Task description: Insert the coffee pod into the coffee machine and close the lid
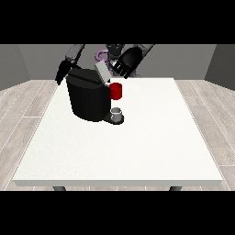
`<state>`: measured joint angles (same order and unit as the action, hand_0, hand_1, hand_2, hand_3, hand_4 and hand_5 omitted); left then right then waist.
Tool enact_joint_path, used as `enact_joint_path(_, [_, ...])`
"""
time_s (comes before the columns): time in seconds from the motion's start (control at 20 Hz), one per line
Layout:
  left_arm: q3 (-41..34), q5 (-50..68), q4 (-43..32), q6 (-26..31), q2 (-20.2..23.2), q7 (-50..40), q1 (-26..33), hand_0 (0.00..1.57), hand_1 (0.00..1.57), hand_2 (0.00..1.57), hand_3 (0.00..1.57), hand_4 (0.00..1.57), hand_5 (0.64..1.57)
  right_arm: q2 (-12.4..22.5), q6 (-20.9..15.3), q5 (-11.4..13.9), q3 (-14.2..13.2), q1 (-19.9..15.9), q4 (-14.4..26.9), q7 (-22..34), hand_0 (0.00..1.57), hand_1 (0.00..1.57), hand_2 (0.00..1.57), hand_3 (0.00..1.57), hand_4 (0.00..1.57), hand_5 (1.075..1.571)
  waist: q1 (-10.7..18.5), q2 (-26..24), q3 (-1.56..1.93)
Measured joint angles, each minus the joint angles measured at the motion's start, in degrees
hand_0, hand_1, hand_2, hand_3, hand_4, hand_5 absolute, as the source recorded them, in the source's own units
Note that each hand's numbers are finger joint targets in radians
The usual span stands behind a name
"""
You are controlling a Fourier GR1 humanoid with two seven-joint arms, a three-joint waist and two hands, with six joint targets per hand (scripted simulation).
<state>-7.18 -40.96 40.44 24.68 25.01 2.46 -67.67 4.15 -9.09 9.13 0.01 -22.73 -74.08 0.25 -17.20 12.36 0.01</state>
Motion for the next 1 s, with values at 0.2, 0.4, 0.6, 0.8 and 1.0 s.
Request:
enact_joint_path(0.2, [-0.5, -0.3, -1.3, -0.5, 1.2, 1.3, -1.1, 1.19, 1.19, 1.26, 1.22, 0.46, 1.571, -0.5, -0.7, 0.4, 0.3, -0.9, -1.5, 0.7, 0.00, 0.00, 0.00, 0.00, 0.06, 1.571, -1.1, 2.5, 0.00])
enact_joint_path(0.4, [-0.2, -0.7, -1.8, -0.3, 1.1, 1.3, -2.6, 1.25, 1.25, 1.29, 1.24, 0.45, 1.571, -0.2, -1.2, 0.3, -0.9, -2.2, -0.8, 0.6, 0.00, 0.00, 0.00, 0.00, 0.00, 1.571, -0.6, 4.0, 0.01])
enact_joint_path(0.6, [0.0, -0.7, -2.0, 0.5, 0.4, 1.3, -3.4, 1.24, 1.24, 1.28, 1.23, 0.42, 1.571, 0.6, -1.4, 0.2, -2.1, -2.7, 0.7, 0.5, 0.00, 0.00, 0.00, 0.00, 0.16, 1.571, 0.3, 4.2, 0.01])
enact_joint_path(0.8, [0.0, -0.8, -2.7, 0.2, -0.4, 0.7, -4.0, 1.19, 1.19, 1.23, 1.19, 0.43, 1.571, 0.2, -1.6, 0.4, -1.9, -3.1, 0.7, 1.0, 0.00, 0.00, 0.00, 0.00, 0.13, 1.571, 0.1, 4.1, 0.01])
enact_joint_path(1.0, [0.2, -1.2, -2.6, -0.5, -0.5, 1.7, -3.8, 1.17, 1.17, 1.23, 1.19, 0.42, 1.571, 0.1, -1.9, 0.3, -2.2, -2.7, 0.8, 0.0, 0.00, 0.00, 0.00, 0.00, 0.12, 1.571, 0.4, 4.5, 0.03])
